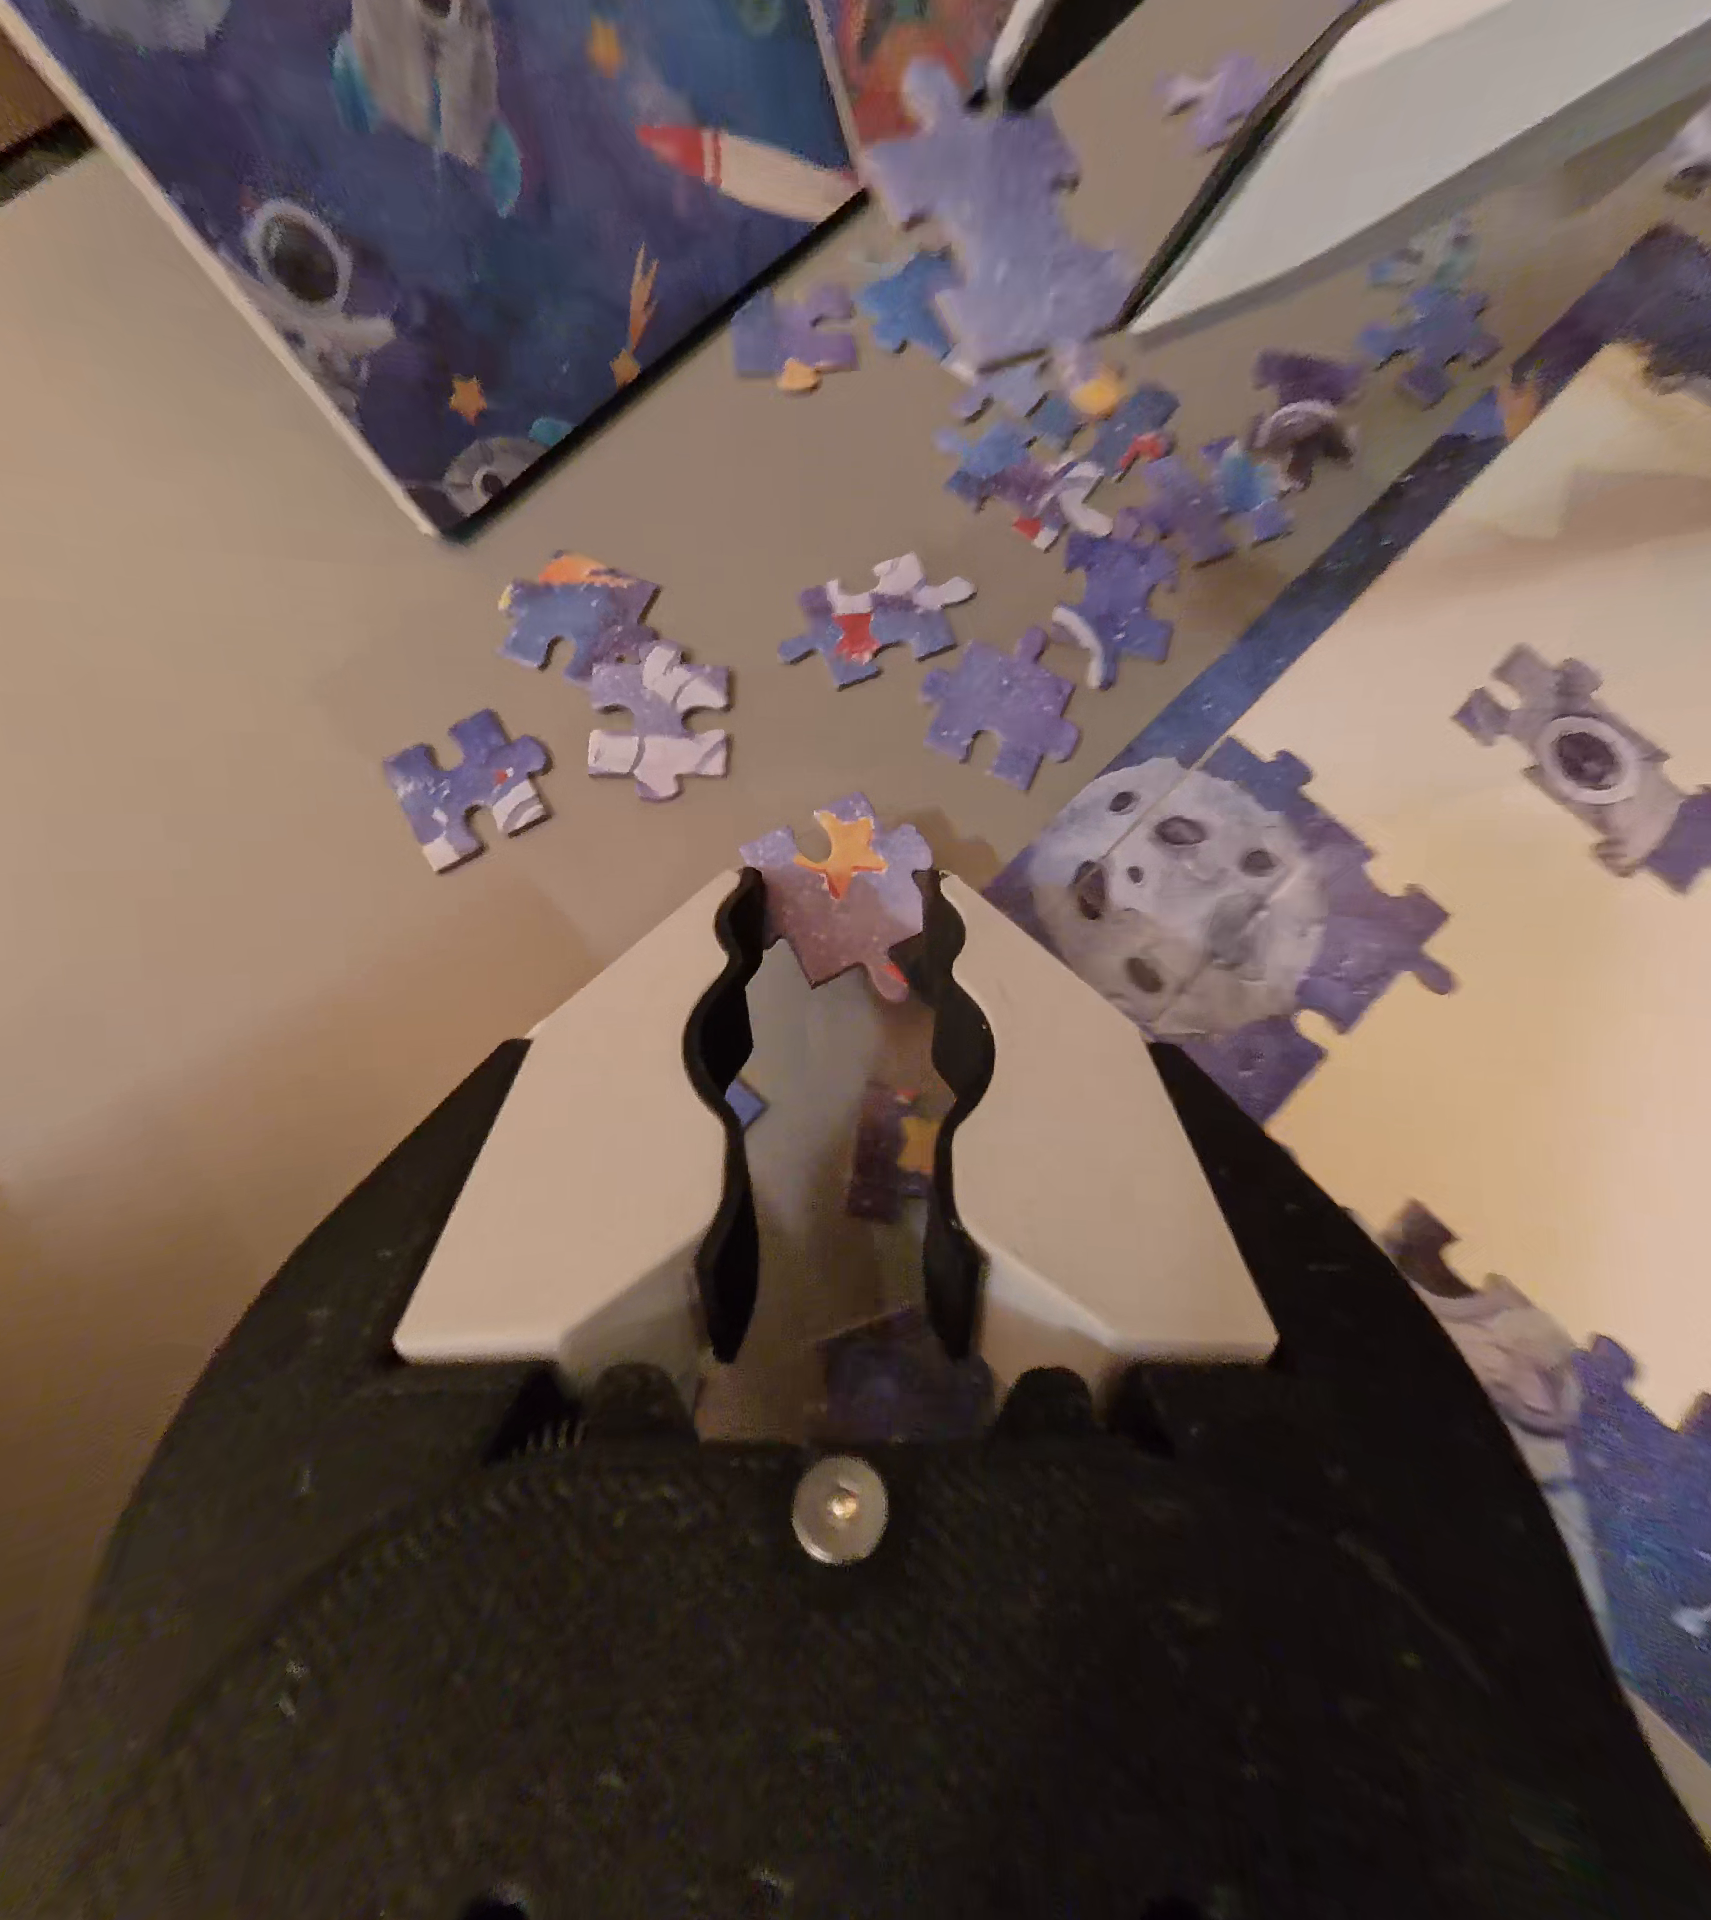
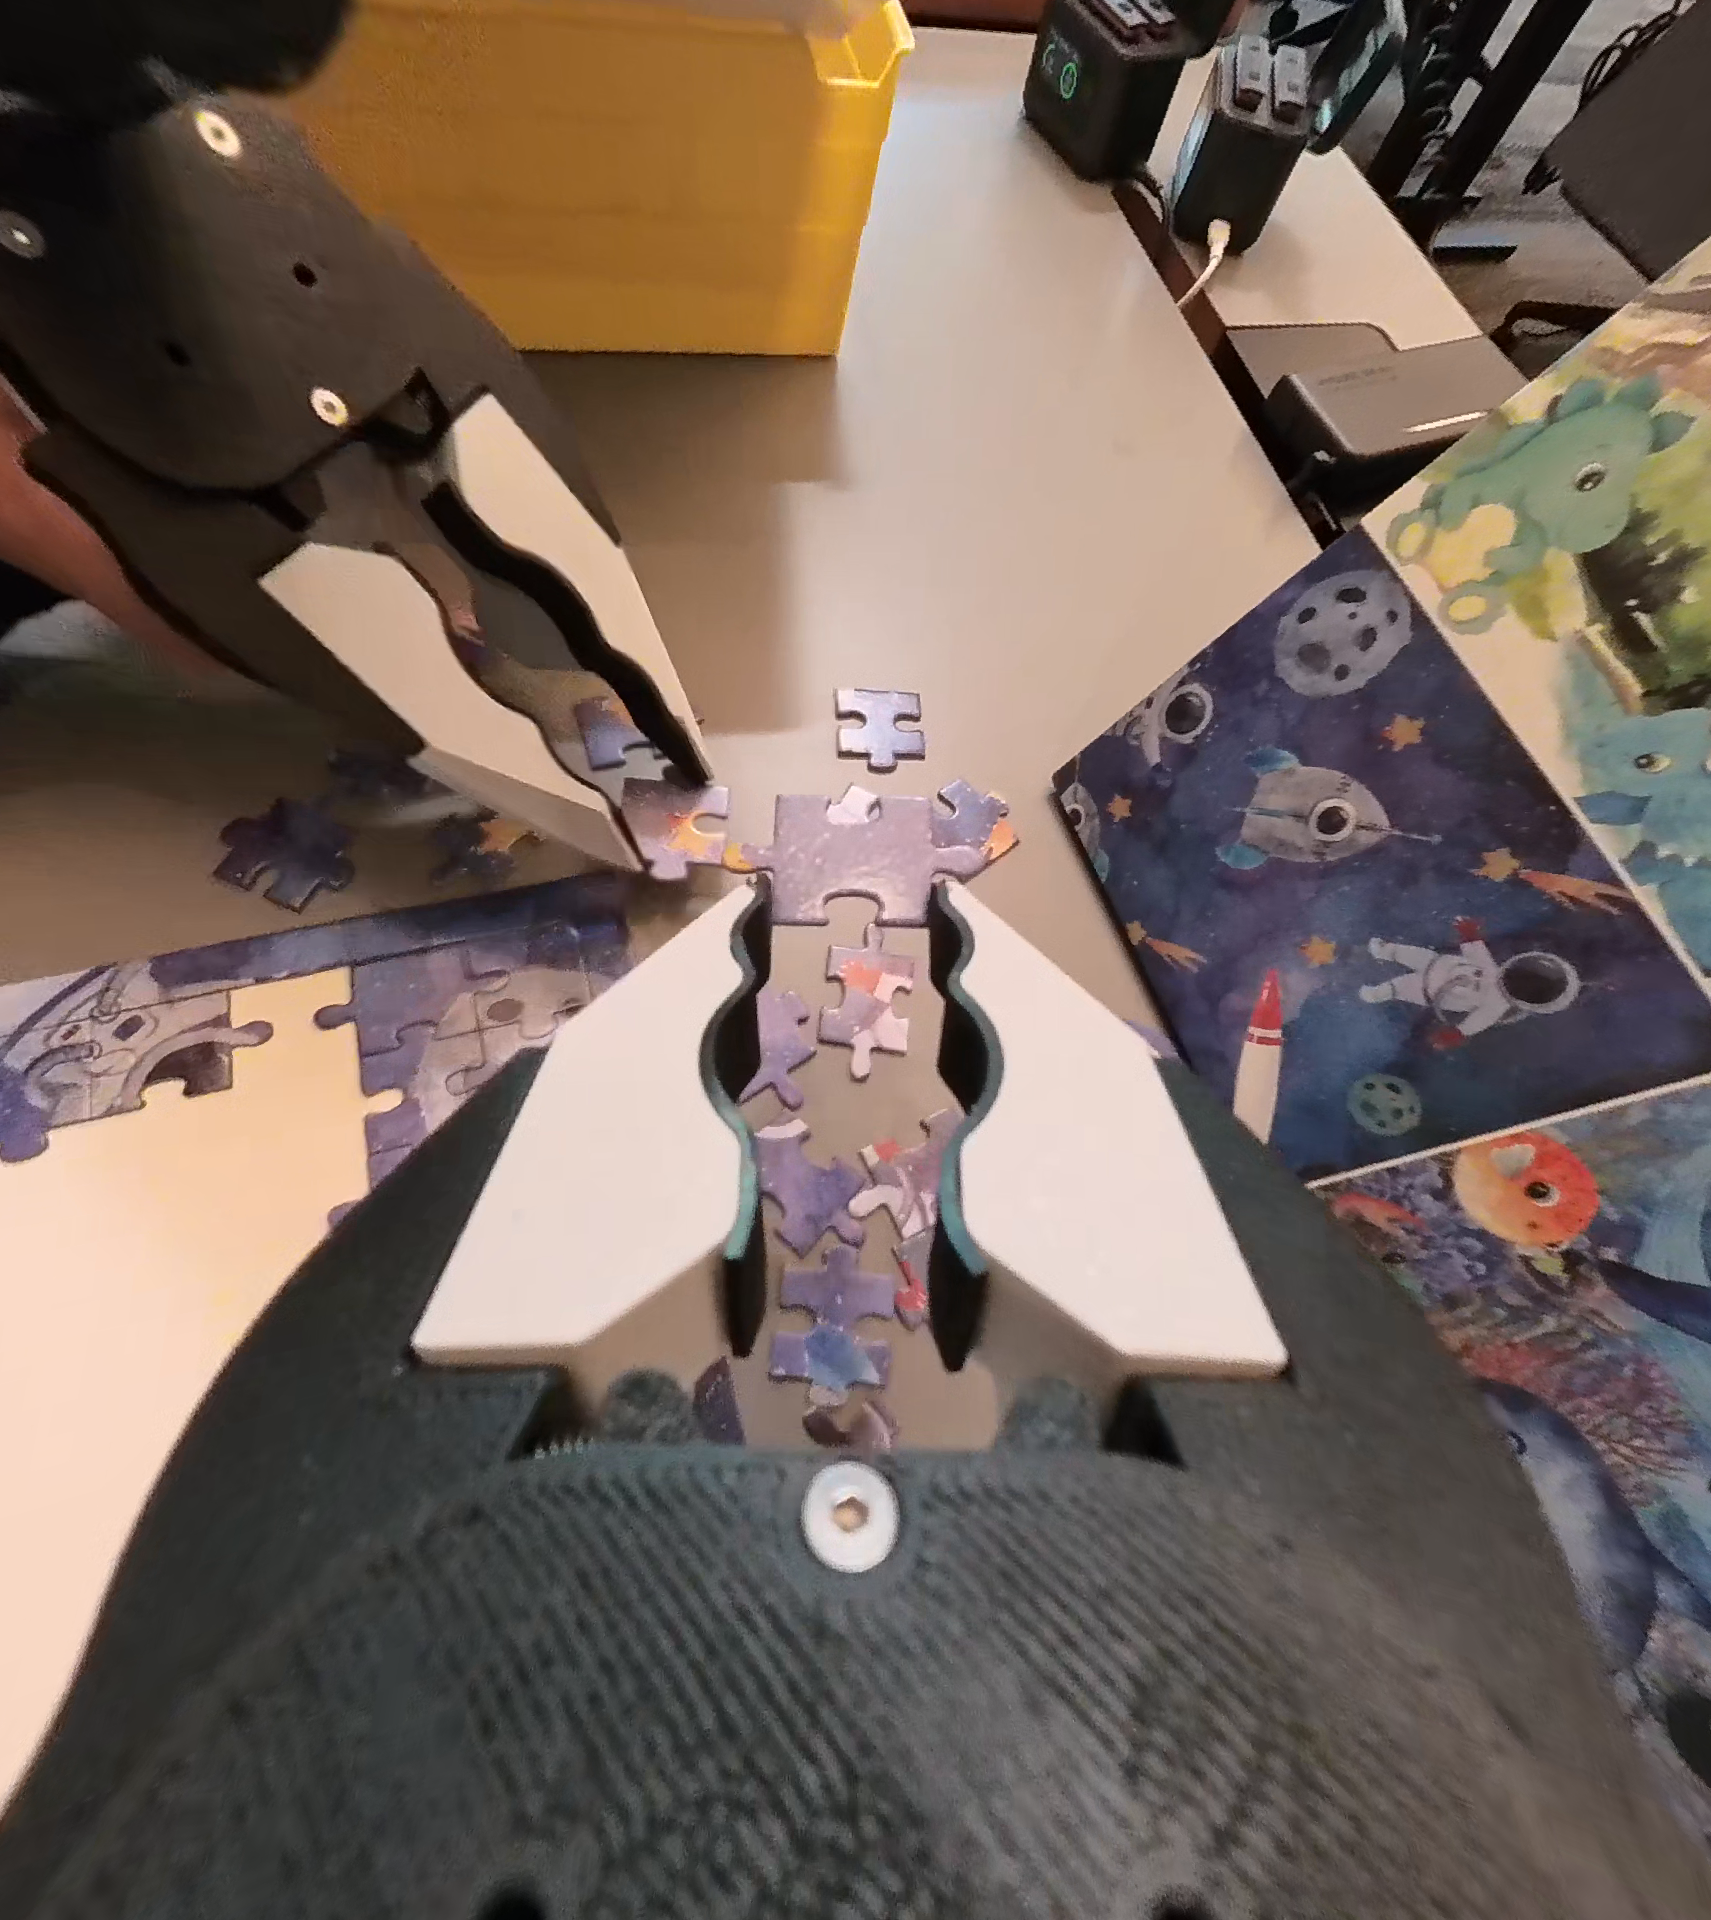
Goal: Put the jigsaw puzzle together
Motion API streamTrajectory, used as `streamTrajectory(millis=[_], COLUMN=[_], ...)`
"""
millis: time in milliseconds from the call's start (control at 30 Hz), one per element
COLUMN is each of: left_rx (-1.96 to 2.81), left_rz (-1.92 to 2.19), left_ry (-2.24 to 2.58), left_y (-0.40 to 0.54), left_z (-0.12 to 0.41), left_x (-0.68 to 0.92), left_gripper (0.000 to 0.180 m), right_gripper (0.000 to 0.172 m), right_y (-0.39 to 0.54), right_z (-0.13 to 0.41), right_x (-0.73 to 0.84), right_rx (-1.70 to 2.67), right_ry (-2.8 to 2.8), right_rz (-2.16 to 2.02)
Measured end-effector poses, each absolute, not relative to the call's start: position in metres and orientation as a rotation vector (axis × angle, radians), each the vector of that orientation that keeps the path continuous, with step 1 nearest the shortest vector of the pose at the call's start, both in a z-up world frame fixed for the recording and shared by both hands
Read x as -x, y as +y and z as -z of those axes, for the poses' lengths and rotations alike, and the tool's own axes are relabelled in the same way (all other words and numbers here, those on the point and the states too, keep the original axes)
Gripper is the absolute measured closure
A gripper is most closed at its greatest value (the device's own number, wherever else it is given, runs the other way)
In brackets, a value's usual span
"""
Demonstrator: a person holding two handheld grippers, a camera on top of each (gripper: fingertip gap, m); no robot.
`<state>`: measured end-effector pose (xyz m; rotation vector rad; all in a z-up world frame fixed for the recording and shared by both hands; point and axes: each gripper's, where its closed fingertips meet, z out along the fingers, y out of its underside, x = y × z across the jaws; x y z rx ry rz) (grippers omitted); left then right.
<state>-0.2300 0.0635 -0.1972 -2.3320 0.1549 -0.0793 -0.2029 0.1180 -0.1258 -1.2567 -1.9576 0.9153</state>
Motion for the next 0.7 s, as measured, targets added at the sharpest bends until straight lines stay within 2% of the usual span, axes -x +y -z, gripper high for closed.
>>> streamTrajectory(millis=[167, 367, 567, 700], left_rx=[2.321, 2.408, 2.388, 2.393], left_rz=[0.15, 0.246, 0.235, 0.203], left_ry=[0.234, 0.196, 0.006, -0.004], left_y=[0.053, 0.004, -0.007, -0.01], left_z=[0.174, 0.202, 0.217, 0.217], left_x=[0.177, 0.078, 0.04, 0.04], left_gripper=[0.152, 0.152, 0.152, 0.139], right_gripper=[0.143, 0.143, 0.144, 0.143], right_y=[0.115, 0.09, 0.04, 0.023], right_z=[0.133, 0.159, 0.187, 0.2], right_x=[0.176, 0.114, 0.069, 0.057], right_rx=[1.287, 1.365, 1.374, 1.352], right_ry=[-1.954, -1.918, -1.958, -2.012], right_rz=[-0.882, -0.899, -0.919, -0.866])
